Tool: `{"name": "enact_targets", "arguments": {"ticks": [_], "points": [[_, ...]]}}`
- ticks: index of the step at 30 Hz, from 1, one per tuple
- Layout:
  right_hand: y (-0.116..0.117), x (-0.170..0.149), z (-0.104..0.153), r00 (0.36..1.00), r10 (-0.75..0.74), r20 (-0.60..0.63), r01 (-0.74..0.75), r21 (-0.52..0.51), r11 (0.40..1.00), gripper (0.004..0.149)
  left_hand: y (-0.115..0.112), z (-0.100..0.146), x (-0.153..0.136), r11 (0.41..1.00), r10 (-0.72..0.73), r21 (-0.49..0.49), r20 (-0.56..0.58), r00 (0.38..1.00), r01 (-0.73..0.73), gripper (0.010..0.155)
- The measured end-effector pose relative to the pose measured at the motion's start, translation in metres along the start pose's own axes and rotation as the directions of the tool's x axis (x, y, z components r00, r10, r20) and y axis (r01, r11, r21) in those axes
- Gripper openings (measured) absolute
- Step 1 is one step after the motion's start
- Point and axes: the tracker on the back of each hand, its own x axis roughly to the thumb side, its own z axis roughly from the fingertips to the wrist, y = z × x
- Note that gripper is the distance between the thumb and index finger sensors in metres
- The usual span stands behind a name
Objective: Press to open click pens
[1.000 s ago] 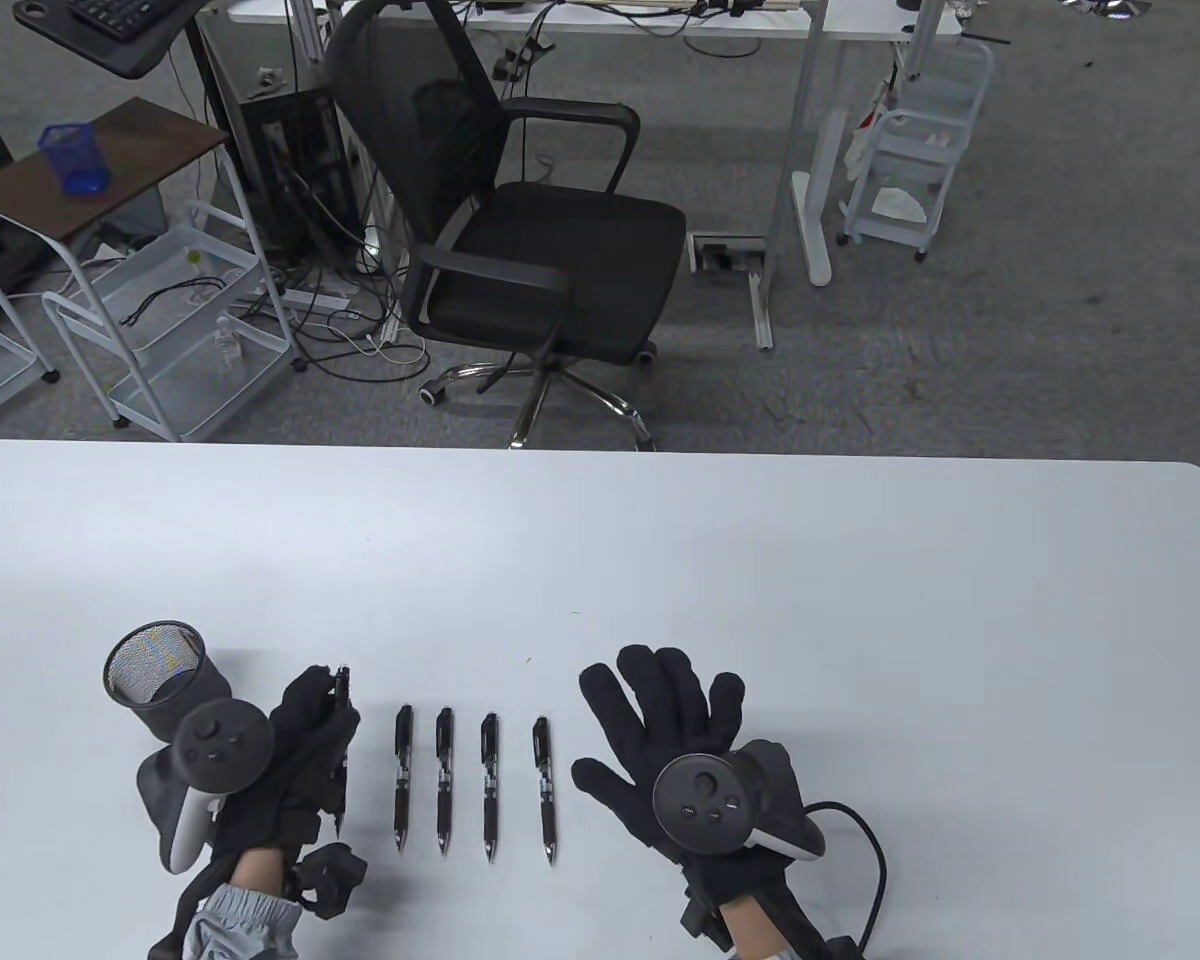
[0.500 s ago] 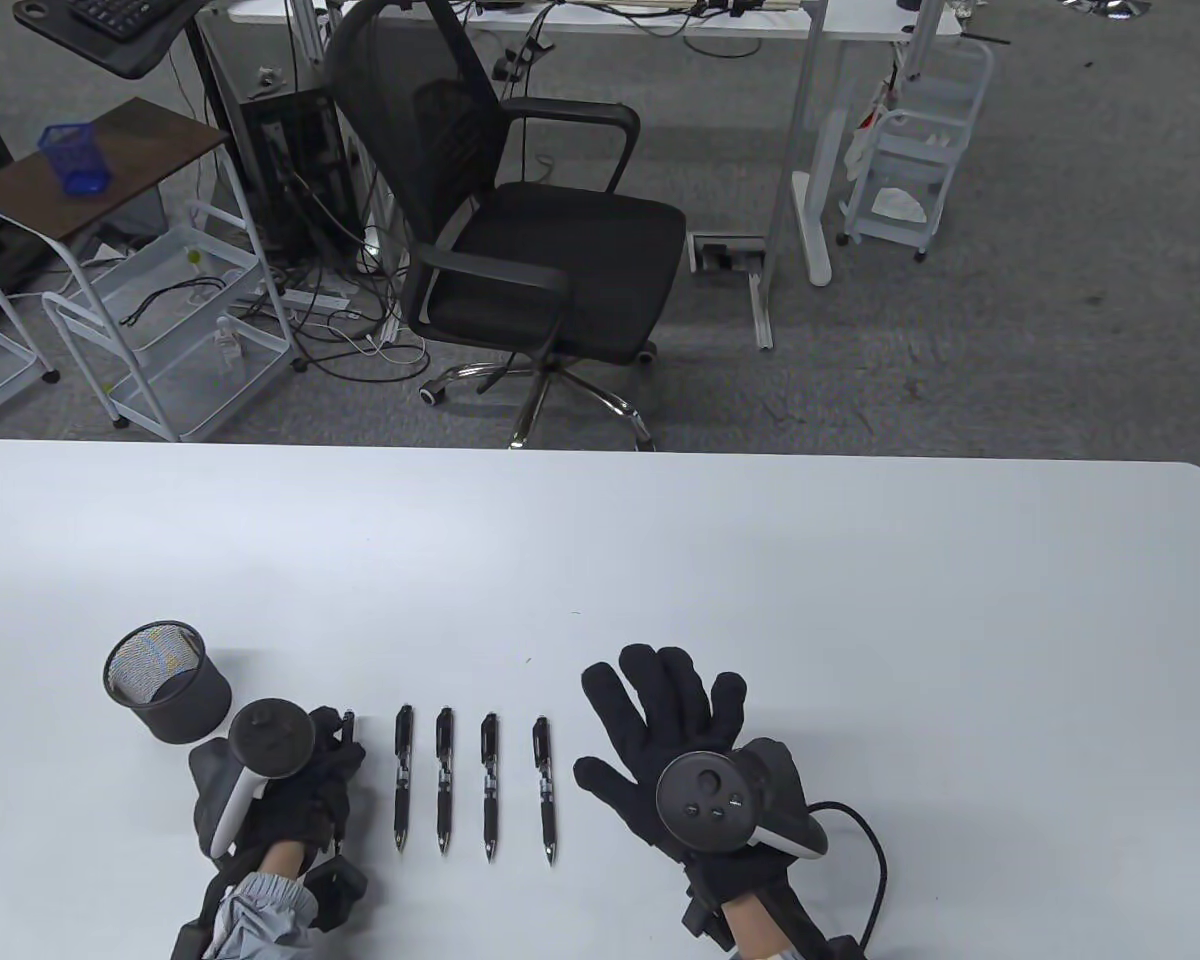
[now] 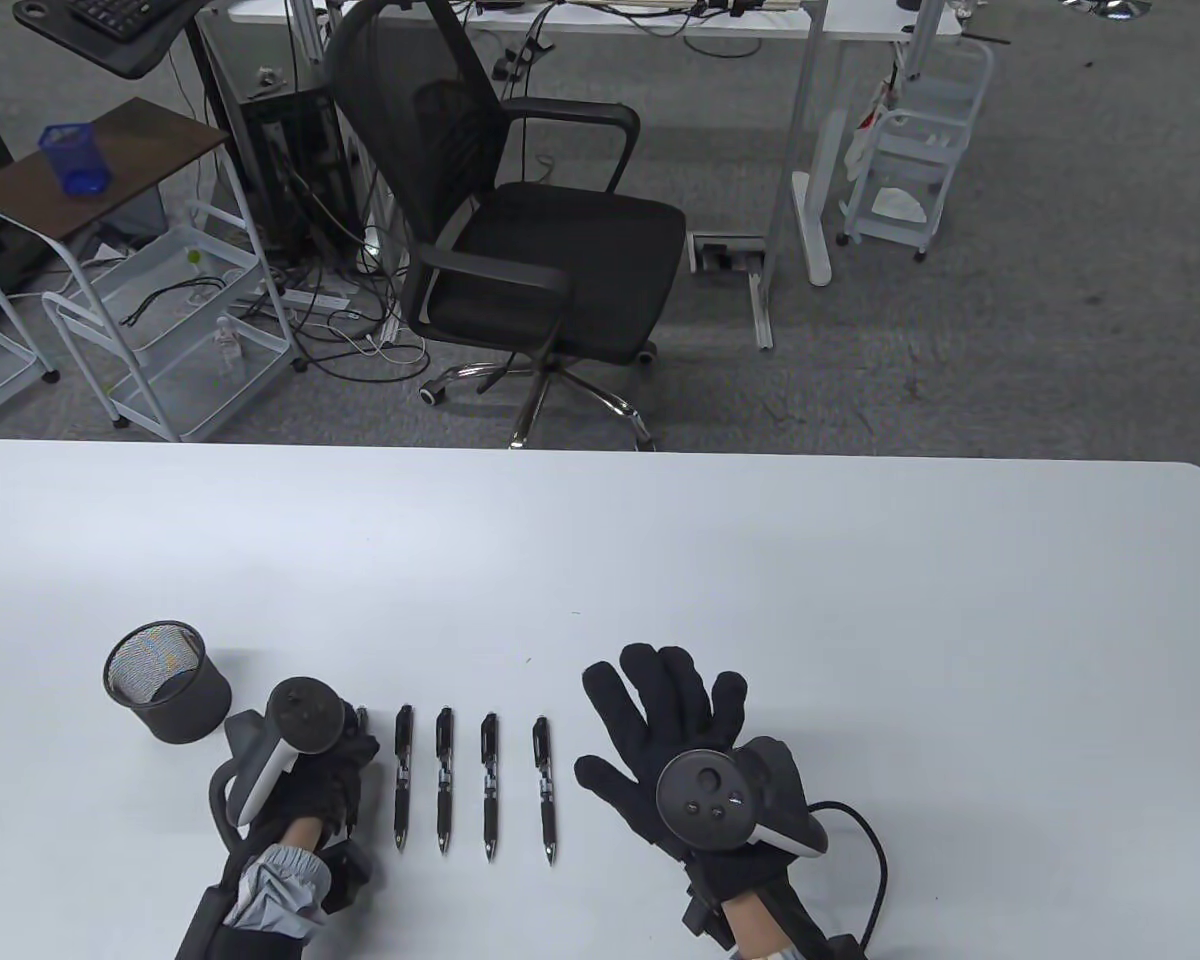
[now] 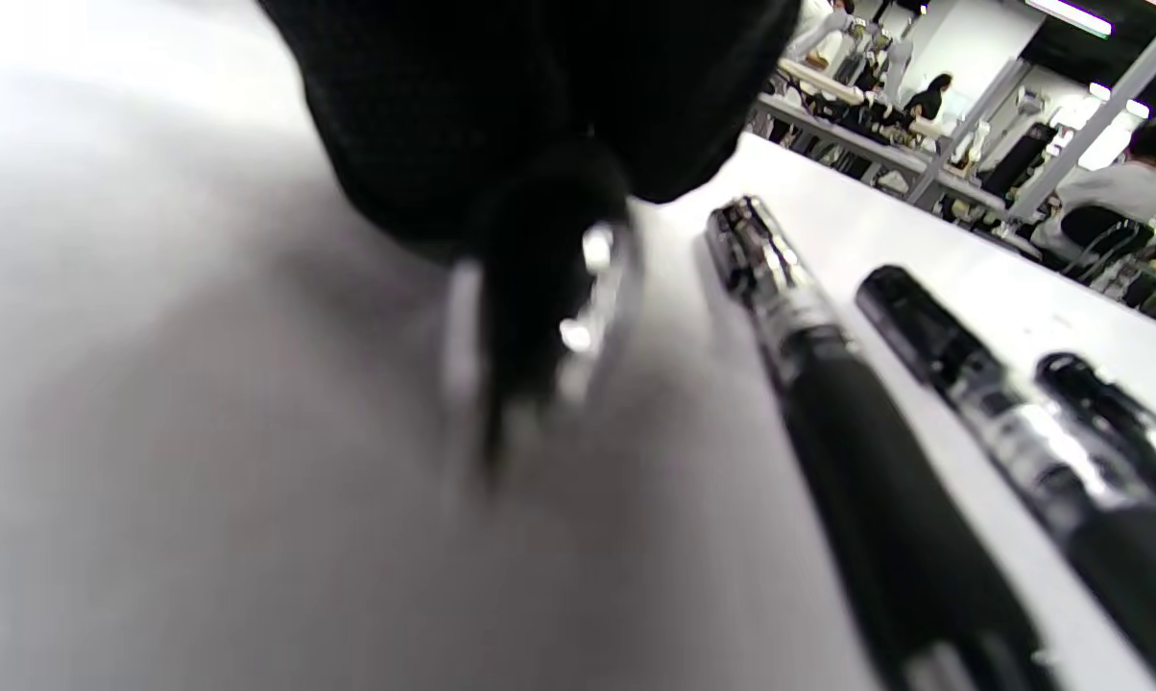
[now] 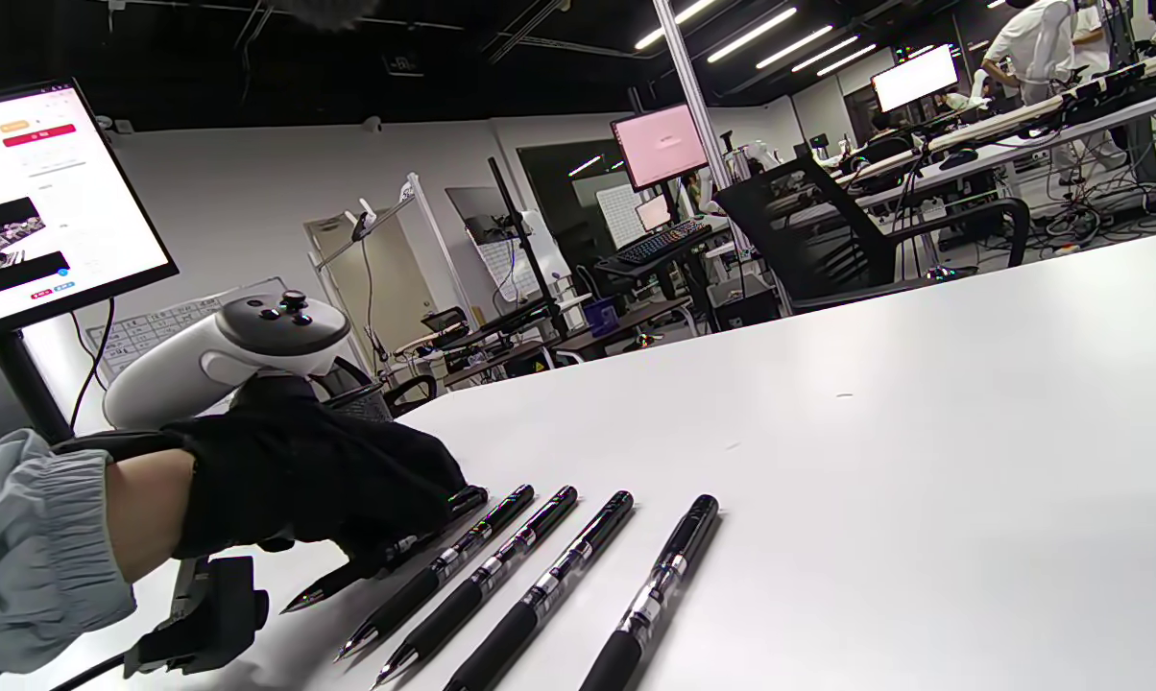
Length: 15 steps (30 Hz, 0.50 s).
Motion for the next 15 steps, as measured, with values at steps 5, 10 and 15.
{"name": "enact_targets", "arguments": {"ticks": [5,10,15], "points": [[-0.0004,-0.0005,0.0002,1.0,0.001,-0.004,-0.001,0.0,1.0,0.072,0.0023,-0.0049,0.0035,0.999,-0.047,-0.015,-0.019,0.999,0.046,0.052],[-0.0004,-0.0009,-0.0001,1.0,-0.001,-0.004,0.001,0.001,1.0,0.072,0.0019,-0.0078,0.0028,0.998,-0.056,-0.023,-0.051,0.997,0.055,0.053],[-0.0001,-0.0008,-0.0002,1.0,0.0,-0.003,0.0,0.002,1.0,0.072,0.0038,-0.008,0.0021,0.998,-0.054,-0.032,-0.084,0.995,0.051,0.055]]}}
